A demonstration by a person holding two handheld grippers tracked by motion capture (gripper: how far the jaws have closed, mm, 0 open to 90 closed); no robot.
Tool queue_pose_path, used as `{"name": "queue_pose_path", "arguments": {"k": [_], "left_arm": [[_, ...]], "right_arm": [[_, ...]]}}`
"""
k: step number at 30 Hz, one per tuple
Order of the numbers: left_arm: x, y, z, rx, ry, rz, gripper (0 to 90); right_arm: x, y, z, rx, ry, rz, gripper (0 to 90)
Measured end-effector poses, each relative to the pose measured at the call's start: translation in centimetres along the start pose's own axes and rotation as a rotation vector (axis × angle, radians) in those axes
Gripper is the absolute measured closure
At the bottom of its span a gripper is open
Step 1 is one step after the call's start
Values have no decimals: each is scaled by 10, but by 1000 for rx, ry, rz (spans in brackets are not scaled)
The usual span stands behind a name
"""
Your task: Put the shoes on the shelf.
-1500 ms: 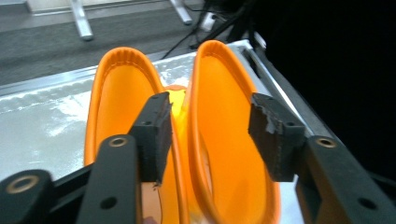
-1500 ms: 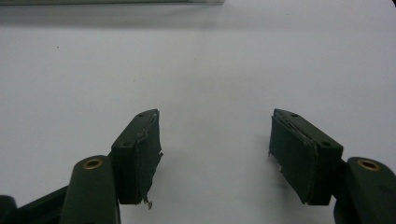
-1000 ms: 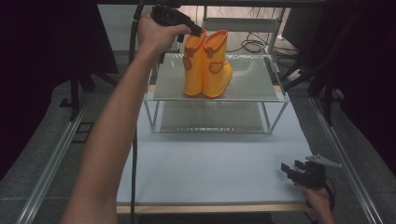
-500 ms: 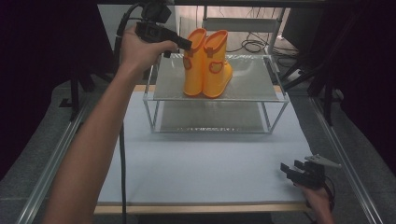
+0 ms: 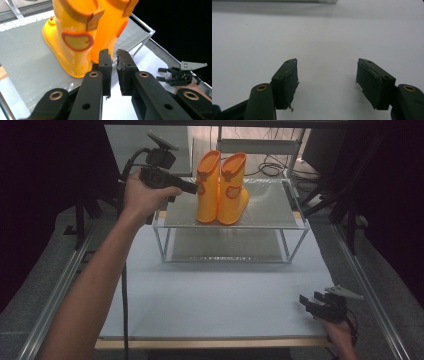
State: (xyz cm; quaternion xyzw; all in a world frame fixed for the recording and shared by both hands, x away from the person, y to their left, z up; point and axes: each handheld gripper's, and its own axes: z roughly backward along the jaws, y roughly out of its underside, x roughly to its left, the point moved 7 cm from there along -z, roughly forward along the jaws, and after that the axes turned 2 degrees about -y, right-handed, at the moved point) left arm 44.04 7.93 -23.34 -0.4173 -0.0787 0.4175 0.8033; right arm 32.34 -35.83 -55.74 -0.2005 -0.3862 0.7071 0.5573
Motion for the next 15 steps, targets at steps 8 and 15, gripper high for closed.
{"name": "queue_pose_path", "arguments": {"k": [8,15], "left_arm": [[20,25,-8,10,-12,37,833],[36,45,-27,37,-22,60,838]], "right_arm": [[0,0,0,5,3,2,336],[1,2,-2,14,3,7,336]]}}
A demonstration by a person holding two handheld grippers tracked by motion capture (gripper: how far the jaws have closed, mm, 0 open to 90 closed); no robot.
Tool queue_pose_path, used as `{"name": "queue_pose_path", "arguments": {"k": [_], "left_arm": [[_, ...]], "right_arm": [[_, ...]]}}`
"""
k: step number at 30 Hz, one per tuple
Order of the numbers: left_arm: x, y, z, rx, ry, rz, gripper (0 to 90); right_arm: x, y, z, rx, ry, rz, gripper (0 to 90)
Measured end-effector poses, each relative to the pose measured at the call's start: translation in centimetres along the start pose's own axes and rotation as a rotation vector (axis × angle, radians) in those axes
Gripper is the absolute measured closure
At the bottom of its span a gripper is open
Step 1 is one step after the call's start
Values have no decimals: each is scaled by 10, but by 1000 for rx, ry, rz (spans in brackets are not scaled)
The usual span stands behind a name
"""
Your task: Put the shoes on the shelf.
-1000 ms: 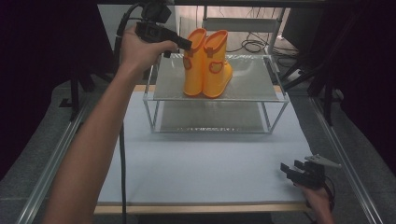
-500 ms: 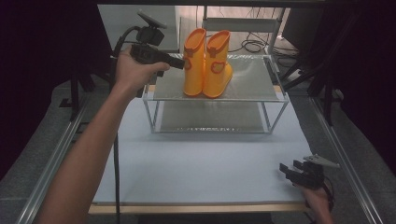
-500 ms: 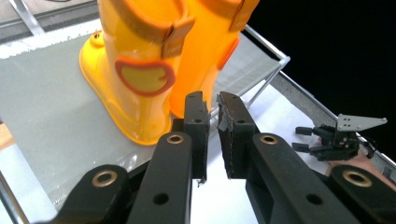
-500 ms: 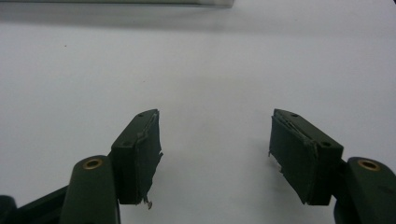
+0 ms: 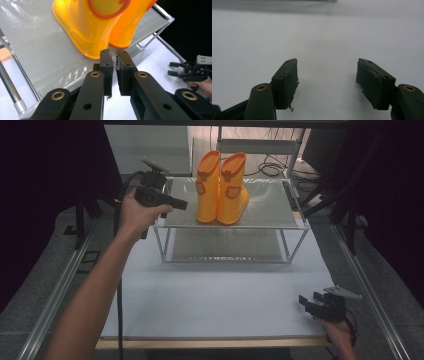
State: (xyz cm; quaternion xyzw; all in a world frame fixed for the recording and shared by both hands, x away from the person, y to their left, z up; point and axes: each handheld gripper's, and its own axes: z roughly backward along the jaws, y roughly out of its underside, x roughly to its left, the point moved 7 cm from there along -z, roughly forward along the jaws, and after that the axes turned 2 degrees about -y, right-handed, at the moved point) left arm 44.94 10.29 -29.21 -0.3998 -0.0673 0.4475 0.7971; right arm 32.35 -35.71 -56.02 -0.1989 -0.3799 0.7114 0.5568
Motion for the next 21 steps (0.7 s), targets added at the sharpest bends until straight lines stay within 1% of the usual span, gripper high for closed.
{"name": "queue_pose_path", "arguments": {"k": [1,3,6,11,16,19,21], "left_arm": [[2,3,-4,9,-6,-2,838],[5,6,-11,17,-9,10,838],[10,12,-23,36,-18,9,838],[18,19,-42,53,-29,35,837],[26,20,-58,53,-59,56,836],[31,19,-66,52,-67,71,836],[34,18,-71,59,-70,71,837]], "right_arm": [[0,0,0,3,-1,-2,336],[0,1,0,5,-1,-1,336],[0,1,-1,4,0,-1,336],[-2,1,-1,-1,4,-7,336],[-2,2,-1,2,4,-6,337],[-3,2,-1,2,4,-8,336],[-4,2,-1,-2,6,-9,337]]}}
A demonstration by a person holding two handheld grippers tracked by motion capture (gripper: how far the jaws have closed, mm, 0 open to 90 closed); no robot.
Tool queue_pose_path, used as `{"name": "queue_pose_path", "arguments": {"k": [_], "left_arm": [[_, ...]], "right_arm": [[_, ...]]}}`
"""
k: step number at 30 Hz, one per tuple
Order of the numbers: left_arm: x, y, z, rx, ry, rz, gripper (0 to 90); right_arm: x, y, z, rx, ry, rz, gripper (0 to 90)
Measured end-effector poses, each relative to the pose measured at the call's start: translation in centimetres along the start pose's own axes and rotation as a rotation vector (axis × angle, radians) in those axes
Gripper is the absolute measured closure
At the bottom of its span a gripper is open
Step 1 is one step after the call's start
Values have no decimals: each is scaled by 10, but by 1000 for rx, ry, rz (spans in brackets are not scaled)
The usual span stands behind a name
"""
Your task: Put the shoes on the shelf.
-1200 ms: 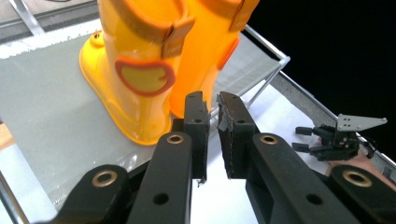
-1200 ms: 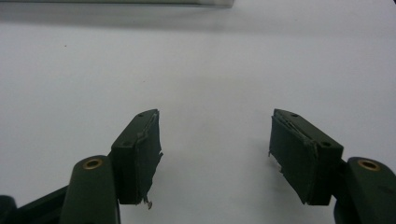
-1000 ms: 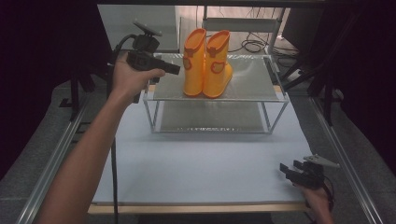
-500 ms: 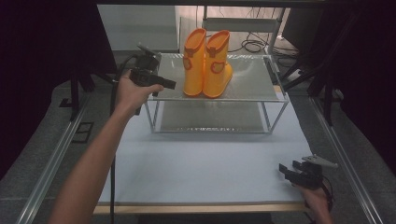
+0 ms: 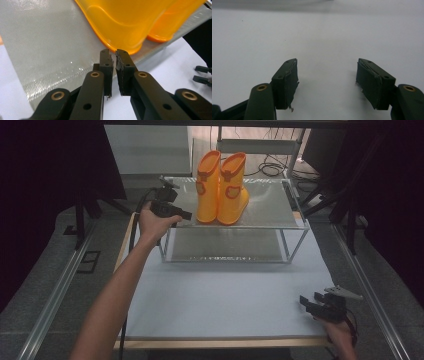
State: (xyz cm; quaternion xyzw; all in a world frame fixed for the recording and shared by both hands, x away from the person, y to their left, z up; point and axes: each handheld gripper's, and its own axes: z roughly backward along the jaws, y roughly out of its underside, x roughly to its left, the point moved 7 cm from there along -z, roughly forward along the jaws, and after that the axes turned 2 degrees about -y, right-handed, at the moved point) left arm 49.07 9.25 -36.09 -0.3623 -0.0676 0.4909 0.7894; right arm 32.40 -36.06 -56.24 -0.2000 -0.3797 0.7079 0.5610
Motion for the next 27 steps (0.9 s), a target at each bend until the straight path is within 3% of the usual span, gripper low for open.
{"name": "queue_pose_path", "arguments": {"k": [6,8,10,19,27], "left_arm": [[2,-5,-19,2,2,31,847],[-2,-6,-24,1,23,41,857],[-4,-7,-25,-3,27,38,895],[-8,-7,-26,-15,53,69,900],[-23,-9,-31,-2,89,42,900]], "right_arm": [[-3,0,1,-3,4,-7,337],[-3,0,1,-3,4,-6,337],[-3,0,1,-3,3,-7,337],[0,0,0,0,-2,-5,337],[1,0,0,0,-8,-6,337]]}}
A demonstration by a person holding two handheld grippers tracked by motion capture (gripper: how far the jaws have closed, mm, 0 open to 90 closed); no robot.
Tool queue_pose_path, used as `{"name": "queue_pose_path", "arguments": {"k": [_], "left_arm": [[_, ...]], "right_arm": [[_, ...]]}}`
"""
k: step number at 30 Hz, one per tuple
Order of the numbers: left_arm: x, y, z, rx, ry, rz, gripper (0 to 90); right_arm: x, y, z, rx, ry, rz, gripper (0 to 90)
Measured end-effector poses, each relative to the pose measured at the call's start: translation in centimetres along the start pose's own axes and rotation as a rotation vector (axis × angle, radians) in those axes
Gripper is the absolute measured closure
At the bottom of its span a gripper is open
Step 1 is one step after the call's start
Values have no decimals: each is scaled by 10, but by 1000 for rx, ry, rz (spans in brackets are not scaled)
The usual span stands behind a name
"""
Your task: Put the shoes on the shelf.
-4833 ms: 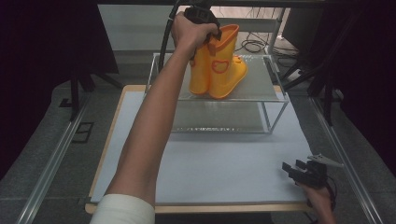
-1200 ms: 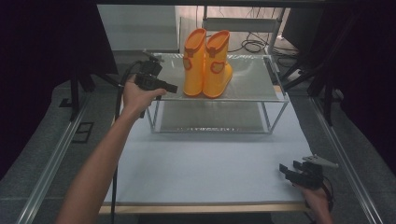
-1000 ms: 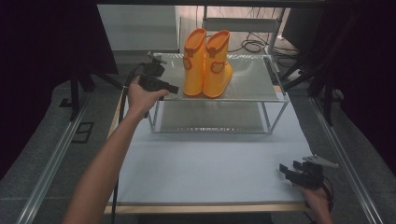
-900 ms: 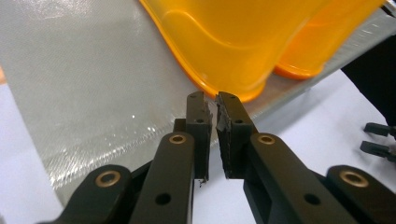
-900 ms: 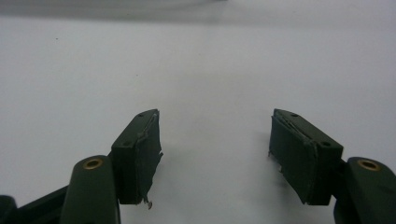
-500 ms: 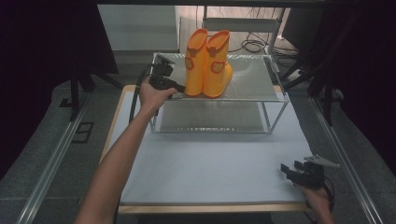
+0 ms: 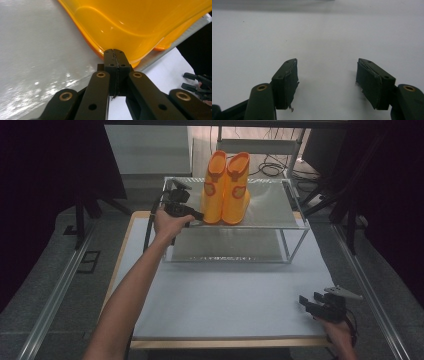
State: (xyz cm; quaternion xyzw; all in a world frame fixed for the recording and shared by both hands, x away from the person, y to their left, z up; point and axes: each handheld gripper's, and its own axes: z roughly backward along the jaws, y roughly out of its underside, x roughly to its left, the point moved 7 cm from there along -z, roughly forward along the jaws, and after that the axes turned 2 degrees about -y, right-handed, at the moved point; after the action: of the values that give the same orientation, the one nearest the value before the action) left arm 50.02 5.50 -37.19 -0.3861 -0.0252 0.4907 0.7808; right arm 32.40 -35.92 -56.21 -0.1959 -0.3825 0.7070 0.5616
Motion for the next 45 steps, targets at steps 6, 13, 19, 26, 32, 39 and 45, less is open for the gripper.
{"name": "queue_pose_path", "arguments": {"k": [6,13,19,26,32,39,45], "left_arm": [[-16,-3,-7,7,26,-9,900],[-27,-5,-14,7,44,-28,899],[-24,-3,-12,5,56,-20,865],[-18,-3,-5,-17,56,-27,752],[-12,-1,7,-28,66,-35,632],[-11,7,17,-40,99,-58,550],[-11,13,30,-51,107,-93,521]], "right_arm": [[0,0,0,0,-2,4,337],[0,0,1,0,-3,5,337],[0,0,1,-2,-3,0,337],[-1,0,1,1,-3,0,336],[-1,0,1,0,-1,2,336],[0,1,1,2,-2,2,335],[0,1,1,1,0,6,336]]}}
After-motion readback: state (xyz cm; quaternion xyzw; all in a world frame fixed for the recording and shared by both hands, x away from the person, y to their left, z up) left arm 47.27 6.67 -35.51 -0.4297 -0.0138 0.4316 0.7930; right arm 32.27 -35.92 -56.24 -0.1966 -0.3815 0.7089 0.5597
